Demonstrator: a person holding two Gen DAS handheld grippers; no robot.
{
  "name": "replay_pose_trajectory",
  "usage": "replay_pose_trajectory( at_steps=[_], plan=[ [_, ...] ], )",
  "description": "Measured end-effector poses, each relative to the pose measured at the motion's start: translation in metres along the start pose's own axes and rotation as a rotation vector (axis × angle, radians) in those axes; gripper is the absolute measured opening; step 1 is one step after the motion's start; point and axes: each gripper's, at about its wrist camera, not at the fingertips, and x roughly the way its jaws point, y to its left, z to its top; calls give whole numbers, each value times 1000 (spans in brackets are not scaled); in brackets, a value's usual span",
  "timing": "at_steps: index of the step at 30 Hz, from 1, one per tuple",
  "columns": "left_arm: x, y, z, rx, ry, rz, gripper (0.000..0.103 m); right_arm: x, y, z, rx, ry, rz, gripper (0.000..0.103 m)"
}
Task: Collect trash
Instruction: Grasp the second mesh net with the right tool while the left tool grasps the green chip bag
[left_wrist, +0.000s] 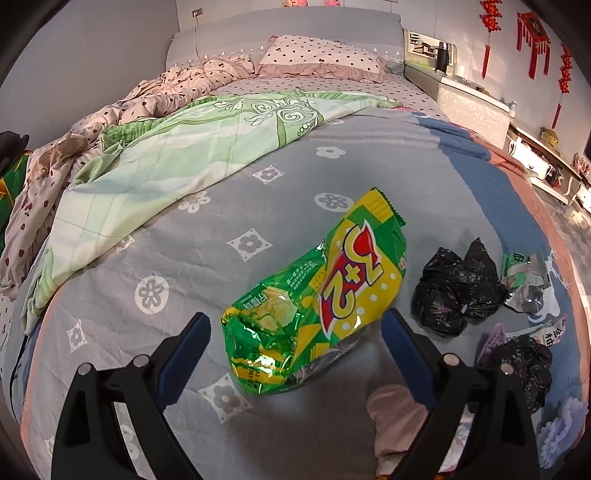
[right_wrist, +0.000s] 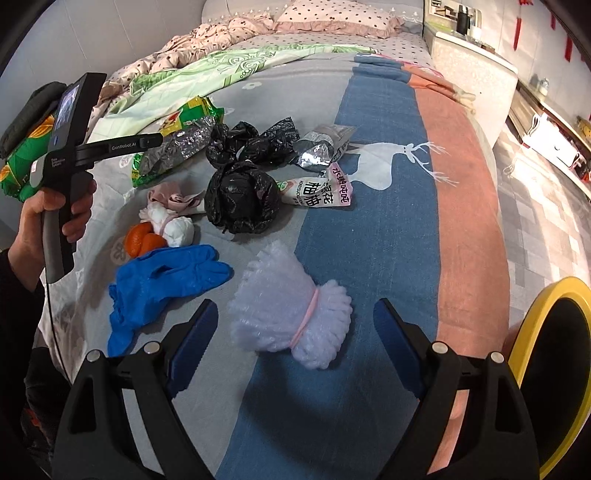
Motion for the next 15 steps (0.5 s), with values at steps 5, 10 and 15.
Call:
replay_pose_trajectory(
  at_steps=[5, 10, 15],
  plan=[
    [21, 2, 6, -8, 15, 5, 90, 19, 0, 10, -17, 17, 5, 81],
    [37, 4, 11, -11, 21, 7, 82, 37, -1, 13, -31, 45, 6, 66],
    [49, 10, 11, -18, 43, 5, 46, 47, -2, 17, -33, 49, 10, 59]
  ],
)
